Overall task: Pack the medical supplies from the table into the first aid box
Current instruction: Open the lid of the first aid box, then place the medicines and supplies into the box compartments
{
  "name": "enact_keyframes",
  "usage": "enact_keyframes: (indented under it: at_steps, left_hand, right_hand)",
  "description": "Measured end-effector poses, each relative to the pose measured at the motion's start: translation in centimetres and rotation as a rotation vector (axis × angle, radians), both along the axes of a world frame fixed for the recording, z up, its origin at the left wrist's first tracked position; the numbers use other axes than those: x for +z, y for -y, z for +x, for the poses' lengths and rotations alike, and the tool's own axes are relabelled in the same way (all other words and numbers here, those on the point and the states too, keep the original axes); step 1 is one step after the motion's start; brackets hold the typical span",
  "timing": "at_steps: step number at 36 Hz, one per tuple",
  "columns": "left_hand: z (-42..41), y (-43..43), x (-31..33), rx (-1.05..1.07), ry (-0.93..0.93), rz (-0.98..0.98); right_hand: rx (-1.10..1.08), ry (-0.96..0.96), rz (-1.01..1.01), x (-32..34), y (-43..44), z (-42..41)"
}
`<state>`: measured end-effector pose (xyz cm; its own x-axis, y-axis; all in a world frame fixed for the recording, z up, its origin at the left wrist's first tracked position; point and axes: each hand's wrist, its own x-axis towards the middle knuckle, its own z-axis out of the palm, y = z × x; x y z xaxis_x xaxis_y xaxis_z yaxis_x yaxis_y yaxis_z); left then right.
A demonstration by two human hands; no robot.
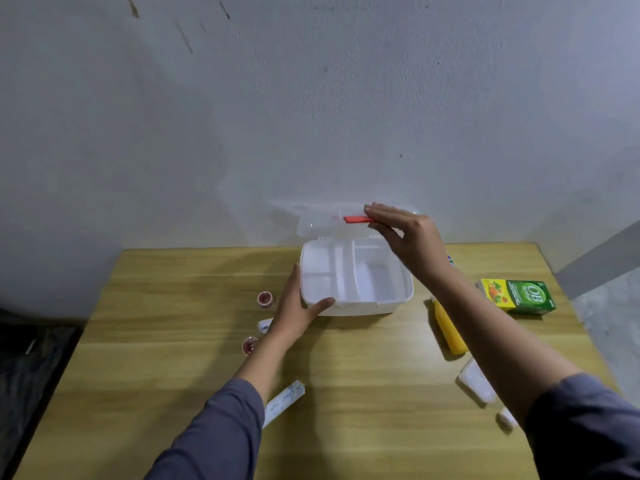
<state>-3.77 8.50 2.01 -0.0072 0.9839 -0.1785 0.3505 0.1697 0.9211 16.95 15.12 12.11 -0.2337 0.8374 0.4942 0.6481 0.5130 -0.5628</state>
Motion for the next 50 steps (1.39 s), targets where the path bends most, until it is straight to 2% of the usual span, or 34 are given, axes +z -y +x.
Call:
enact_keyframes:
  at_steps: [9,13,16,20,23,29,38,50]
  left_hand:
    - [0.7,-0.3,-1.1,-0.038,0.001,-0.062]
    - [0.6,-0.3,-1.5,-0.035,0.001,-0.072]
    - [0.7,-0.2,-1.3,-0.033,0.012,-0.073]
    - [0.8,0.3,-1.2,-0.033,-0.011,-0.068]
    - [1.1,0.9,-1.2,-0.019,-0.029,-0.052]
    - [1.1,2.4,-1.5,-0.003,0.024,-0.052]
    - [1.3,3.2,-1.5,-0.066,-0.024,-0.102]
    - [1.7,3.3,-1.2,-0.052,-0.050,-0.088]
  right_hand:
    - [-0.184,-0.130,-0.115,0.2,-4.5,2.0]
    - [-0.309,-0.293,-0.141,-0.3,-5.1,3.6]
    - [-0.370,-0.465,-0.232,-1.3,-5.6,4.4]
    - [-0.376,-0.711,-0.372,-2.4,-6.0,4.8]
    - [-0.375,-0.786,-0.415,-2.8,-6.4,4.6]
    - [-0.383,-0.792,-0.409,-3.1,-6.4,4.2]
    - [-0.448,-0.634,-0.450,-2.5,-6.1,4.6]
    - [-0.524,-0.490,-0.498,-4.3,0.5,8.7]
